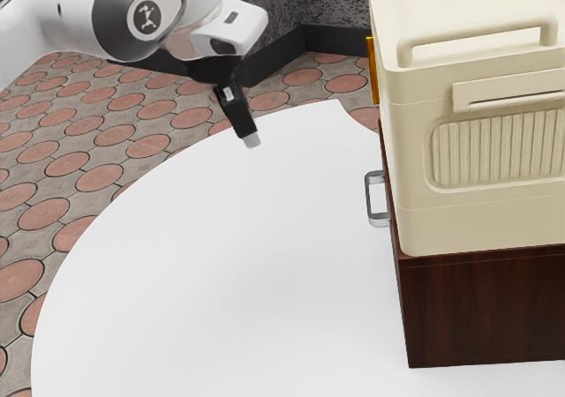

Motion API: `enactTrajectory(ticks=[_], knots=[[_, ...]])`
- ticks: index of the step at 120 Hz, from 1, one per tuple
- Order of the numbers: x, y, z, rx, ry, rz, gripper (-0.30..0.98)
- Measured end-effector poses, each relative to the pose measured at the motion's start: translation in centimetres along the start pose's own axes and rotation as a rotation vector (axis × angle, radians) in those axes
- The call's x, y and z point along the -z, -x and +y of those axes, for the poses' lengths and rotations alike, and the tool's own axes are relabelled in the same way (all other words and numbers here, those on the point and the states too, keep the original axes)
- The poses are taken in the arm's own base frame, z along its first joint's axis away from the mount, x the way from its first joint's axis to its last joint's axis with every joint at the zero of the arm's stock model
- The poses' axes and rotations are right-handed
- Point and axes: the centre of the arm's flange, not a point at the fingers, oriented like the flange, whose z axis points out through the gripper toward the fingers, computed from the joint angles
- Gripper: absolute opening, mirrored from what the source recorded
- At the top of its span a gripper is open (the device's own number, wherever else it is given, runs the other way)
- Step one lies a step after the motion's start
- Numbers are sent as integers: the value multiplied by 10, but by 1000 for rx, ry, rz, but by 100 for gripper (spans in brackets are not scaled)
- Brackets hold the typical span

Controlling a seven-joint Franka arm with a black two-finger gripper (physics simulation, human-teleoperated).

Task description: Pull the drawer handle with one arm to open the drawer

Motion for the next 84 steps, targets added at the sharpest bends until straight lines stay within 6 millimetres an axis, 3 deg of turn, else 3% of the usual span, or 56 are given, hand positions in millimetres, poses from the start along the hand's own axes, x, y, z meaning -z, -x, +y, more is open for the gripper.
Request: enactTrajectory(ticks=[11, 26, 54, 74, 84], knots=[[-28, 6, 6, -83, -3, -26, 68], [-52, 19, 10, -136, 2, -42, 69], [-72, 20, 11, -285, -28, -16, 69], [-72, 12, 22, -403, -54, 21, 69], [-81, 9, 29, -476, -52, 24, 69]])
